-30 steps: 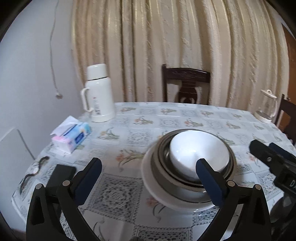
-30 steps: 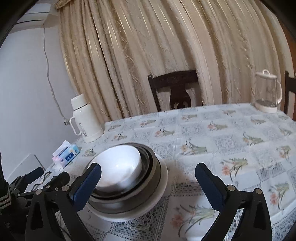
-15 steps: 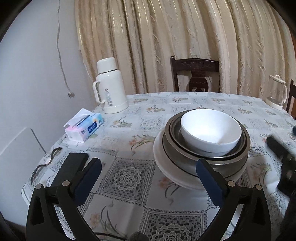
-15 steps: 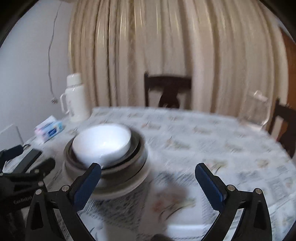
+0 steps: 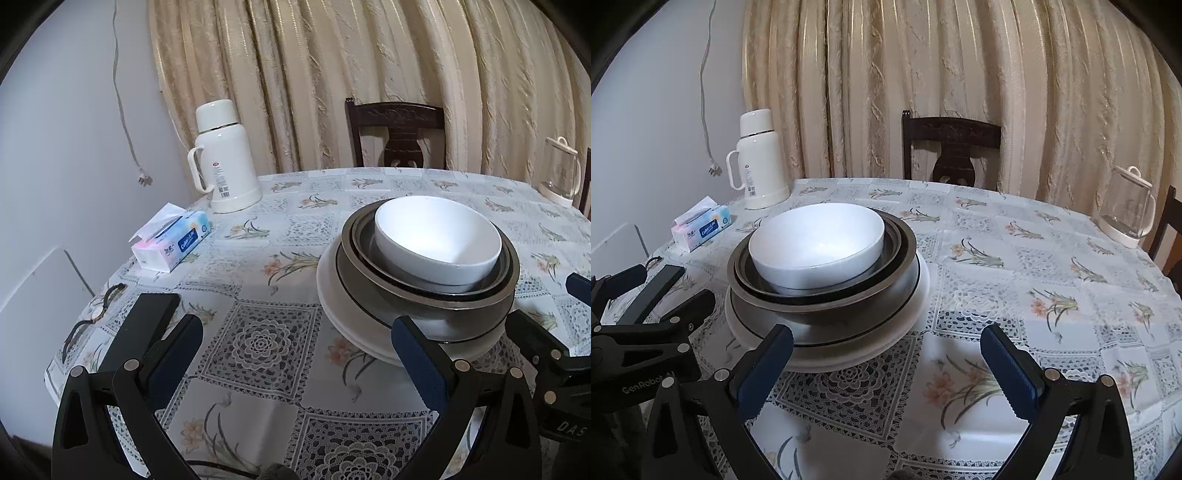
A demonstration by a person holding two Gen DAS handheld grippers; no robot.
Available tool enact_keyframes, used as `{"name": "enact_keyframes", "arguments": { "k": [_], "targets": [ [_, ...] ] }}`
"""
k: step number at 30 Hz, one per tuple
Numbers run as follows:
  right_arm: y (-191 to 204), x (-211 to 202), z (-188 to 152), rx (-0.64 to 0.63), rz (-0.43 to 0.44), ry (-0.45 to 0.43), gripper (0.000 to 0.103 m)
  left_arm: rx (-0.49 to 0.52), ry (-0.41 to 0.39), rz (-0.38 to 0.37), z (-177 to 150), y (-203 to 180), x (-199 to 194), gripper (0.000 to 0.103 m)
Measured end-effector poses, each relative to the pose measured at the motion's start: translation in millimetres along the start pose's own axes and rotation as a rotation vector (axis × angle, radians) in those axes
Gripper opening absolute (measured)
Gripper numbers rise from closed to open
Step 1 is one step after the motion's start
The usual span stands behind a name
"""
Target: Organize plates and bowls
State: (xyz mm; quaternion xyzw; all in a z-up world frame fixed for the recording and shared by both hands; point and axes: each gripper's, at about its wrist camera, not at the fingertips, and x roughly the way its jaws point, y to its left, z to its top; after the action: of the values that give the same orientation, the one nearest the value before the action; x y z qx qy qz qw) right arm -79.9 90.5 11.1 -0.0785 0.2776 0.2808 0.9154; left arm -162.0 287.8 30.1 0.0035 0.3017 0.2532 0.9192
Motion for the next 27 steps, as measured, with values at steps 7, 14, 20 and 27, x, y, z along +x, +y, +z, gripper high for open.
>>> {"name": "enact_keyframes", "arguments": {
  "k": [7, 14, 20, 27],
  "targets": [
    [1.3, 2.8, 0.6, -0.007, 0.014, 0.01, 0.103, 0.003, 0.015, -0.005, 0.7, -0.8, 5.2, 0.102],
    [4.2, 4.0, -0.6, -0.013, 0.04, 0.018, 0.103, 0.007, 0.017, -0.007, 0.2, -1.9, 6.0, 0.102],
    [4.6, 4.9, -1.5, -0.011, 0.051, 0.024, 0.103, 0.007, 0.018, -0.006, -0.1, -2.3, 5.8, 0.102],
    [6.9, 3.0, -2.3, -0.019, 0.055, 0.009, 0.103, 0.012, 0.025, -0.01, -1.0, -4.8, 8.7, 0.102]
  ]
}}
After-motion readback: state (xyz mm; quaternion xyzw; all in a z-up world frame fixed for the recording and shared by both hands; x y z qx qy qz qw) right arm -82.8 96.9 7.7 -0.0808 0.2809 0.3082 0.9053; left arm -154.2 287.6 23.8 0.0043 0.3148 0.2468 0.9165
